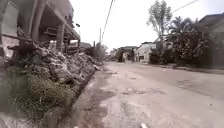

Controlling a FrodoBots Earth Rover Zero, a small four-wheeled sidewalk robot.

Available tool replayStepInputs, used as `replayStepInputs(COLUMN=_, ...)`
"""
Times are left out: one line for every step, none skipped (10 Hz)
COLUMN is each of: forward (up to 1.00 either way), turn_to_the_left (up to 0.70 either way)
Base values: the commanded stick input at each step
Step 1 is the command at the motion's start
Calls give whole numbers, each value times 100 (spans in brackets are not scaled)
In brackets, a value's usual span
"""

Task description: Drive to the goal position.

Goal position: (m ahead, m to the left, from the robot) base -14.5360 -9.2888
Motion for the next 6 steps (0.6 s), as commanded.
replayStepInputs(forward=4, turn_to_the_left=0)
replayStepInputs(forward=4, turn_to_the_left=0)
replayStepInputs(forward=4, turn_to_the_left=0)
replayStepInputs(forward=5, turn_to_the_left=0)
replayStepInputs(forward=5, turn_to_the_left=0)
replayStepInputs(forward=4, turn_to_the_left=0)
